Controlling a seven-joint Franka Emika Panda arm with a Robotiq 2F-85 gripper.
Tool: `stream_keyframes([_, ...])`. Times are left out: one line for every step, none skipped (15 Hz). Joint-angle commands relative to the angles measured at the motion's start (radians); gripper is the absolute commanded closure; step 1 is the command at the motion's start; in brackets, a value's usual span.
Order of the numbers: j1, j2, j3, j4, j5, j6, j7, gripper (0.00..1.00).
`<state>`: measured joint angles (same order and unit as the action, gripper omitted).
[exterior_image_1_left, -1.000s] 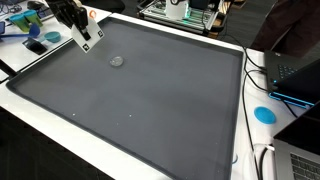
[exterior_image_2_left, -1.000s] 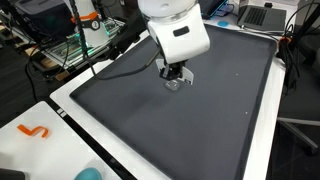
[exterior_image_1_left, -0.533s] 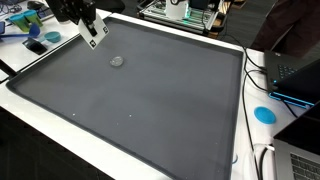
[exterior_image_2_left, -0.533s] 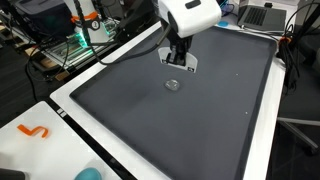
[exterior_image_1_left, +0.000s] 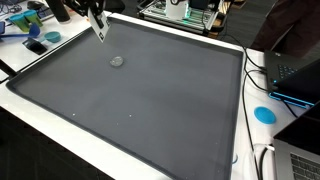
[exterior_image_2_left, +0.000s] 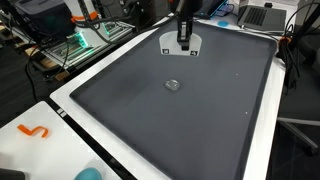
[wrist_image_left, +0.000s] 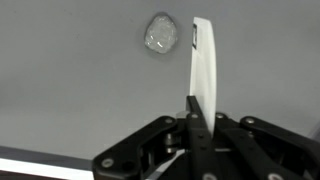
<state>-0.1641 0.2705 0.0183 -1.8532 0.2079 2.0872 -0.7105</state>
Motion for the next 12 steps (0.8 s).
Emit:
stream_keyframes([0.036,-0.057,0.004,-0.053,-0.072,0.001,-0.042,0.99])
stream_keyframes([0.045,-0.065,0.005,-0.057,-0.09,0.001,-0.048,0.99])
stream_keyframes([0.055,-0.073,0.007,-0.058,-0.107,0.0,-0.049,0.99])
stream_keyframes([0.064,-0.079,0.009,-0.057,-0.123,-0.001,-0.051,0.99])
stream_keyframes([0.072,-0.085,0.01,-0.055,-0.135,-0.001,-0.052,0.99])
stream_keyframes([0.08,-0.091,0.012,-0.052,-0.145,-0.003,-0.054,0.99])
stream_keyframes([0.087,-0.094,0.013,-0.048,-0.155,-0.006,-0.053,0.99])
stream_keyframes([0.093,-0.098,0.014,-0.043,-0.164,-0.01,-0.051,0.99])
stream_keyframes([0.098,-0.103,0.015,-0.041,-0.17,-0.012,-0.052,0.99])
stream_keyframes([0.103,-0.106,0.016,-0.038,-0.175,-0.017,-0.052,0.99])
stream_keyframes([0.106,-0.11,0.016,-0.036,-0.18,-0.021,-0.051,0.99])
stream_keyframes([0.111,-0.112,0.015,-0.032,-0.19,-0.036,-0.04,0.99])
